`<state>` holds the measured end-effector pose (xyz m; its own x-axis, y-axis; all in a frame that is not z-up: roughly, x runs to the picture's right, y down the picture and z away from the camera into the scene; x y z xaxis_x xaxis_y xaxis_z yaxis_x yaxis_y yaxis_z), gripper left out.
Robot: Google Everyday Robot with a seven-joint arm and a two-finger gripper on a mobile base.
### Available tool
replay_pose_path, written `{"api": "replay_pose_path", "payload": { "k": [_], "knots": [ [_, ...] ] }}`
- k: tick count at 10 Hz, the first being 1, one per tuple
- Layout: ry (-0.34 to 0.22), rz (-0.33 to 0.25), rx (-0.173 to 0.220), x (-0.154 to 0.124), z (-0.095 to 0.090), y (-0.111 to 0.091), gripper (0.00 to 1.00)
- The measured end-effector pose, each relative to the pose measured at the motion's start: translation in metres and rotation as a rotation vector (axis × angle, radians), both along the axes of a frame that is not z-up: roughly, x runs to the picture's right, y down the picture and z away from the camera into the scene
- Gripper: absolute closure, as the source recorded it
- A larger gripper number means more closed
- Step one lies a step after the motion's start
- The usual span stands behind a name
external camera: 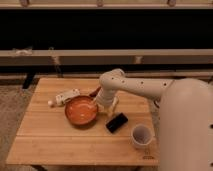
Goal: Drag the ceramic bowl in a circle
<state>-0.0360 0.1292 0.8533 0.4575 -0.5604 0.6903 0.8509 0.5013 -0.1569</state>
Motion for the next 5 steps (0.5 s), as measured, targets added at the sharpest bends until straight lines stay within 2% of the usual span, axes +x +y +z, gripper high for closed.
{"api": "replay_pose_path", "payload": {
  "k": [2, 3, 5],
  "knots": [
    [-0.006, -0.007, -0.009, -0.011, 0.006, 0.007, 0.24],
    [-0.008, -0.010, -0.008, -0.013, 0.006, 0.009, 0.30],
    [-0.015, -0.013, -0.007, -0.014, 0.006, 0.014, 0.48]
  ]
}}
